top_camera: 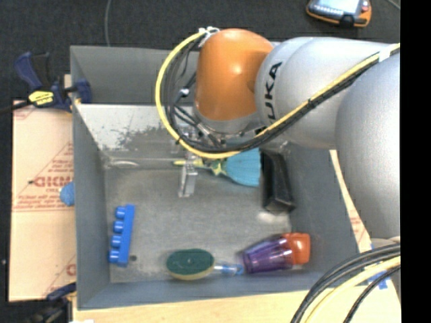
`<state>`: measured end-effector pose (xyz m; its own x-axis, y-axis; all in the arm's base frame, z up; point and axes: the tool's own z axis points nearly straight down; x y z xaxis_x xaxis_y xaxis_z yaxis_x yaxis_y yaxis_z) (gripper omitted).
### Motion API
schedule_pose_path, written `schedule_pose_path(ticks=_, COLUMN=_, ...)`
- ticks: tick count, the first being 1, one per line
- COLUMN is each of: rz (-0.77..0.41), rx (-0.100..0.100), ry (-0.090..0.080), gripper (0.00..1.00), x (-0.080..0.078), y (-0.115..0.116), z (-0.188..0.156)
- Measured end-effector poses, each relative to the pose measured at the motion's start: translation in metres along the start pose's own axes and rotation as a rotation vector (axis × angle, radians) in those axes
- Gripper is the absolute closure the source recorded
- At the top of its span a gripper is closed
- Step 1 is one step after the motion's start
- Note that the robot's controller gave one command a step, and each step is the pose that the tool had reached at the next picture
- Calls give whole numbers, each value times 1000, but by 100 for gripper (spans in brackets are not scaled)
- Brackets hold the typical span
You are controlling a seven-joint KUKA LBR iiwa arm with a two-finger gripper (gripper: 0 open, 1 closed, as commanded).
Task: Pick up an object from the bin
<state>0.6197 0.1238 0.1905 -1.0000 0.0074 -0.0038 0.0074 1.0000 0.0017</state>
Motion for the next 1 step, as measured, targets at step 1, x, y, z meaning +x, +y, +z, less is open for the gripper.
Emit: schedule_pose_path(ticks=1, rz=0, rx=0, ry=0, gripper=0, x=0, y=0, z=0)
